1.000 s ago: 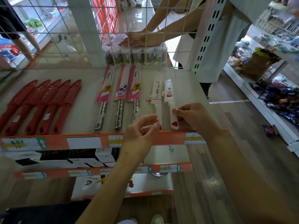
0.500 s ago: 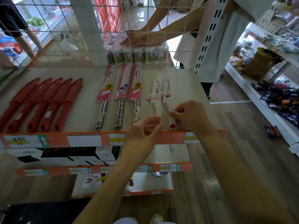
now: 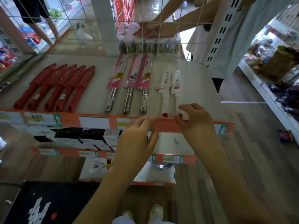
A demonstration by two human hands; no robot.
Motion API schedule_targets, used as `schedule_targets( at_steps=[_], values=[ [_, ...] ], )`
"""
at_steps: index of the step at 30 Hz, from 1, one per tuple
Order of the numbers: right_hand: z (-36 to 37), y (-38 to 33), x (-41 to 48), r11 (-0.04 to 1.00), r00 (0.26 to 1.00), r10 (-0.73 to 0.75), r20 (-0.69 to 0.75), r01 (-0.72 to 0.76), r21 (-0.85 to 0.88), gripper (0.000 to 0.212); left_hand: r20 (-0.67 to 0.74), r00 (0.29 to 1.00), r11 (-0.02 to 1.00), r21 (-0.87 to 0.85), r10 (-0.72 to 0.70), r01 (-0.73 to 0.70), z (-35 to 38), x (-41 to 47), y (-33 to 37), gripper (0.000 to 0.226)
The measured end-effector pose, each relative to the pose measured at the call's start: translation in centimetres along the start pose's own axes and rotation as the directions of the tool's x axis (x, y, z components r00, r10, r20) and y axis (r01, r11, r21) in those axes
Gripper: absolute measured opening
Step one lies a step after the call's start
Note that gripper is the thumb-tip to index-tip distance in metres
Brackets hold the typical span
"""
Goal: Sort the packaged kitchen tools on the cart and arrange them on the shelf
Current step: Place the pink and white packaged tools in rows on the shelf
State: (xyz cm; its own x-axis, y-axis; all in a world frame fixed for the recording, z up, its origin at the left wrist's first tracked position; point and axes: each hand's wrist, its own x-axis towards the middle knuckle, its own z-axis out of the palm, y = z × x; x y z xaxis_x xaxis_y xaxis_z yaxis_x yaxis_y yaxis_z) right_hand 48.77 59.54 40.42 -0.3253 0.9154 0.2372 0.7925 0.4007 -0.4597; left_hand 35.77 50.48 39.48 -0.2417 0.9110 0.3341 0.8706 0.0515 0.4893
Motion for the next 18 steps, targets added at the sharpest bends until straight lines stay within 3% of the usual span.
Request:
schedule_targets(
  at_steps=[8, 13, 18],
  values=[
    [2.3, -3.2, -6.5, 0.989, 0.976, -0.132, -0.172, 0.119, -0.085, 0.025, 0.027, 0.994, 0.973, 0.204, 0.108, -0.112, -0.7, -4.7, -2.9, 0.037],
    [6.1, -6.0, -12.3, 0.987, 0.994, -0.090, -0.059, 0.081, -0.136, 0.025, 0.140, 0.982, 0.958, 0.239, 0.129, -0.160, -1.4, -8.9, -7.3, 0.037],
    [11.2, -9.3, -18.8, 0.991, 0.988, 0.078, 0.132, -0.062, -0.119, 0.028, 0.379, 0.923, 0.957, 0.238, 0.068, -0.169, -2.4, -14.6, -12.8, 0.042]
  ],
)
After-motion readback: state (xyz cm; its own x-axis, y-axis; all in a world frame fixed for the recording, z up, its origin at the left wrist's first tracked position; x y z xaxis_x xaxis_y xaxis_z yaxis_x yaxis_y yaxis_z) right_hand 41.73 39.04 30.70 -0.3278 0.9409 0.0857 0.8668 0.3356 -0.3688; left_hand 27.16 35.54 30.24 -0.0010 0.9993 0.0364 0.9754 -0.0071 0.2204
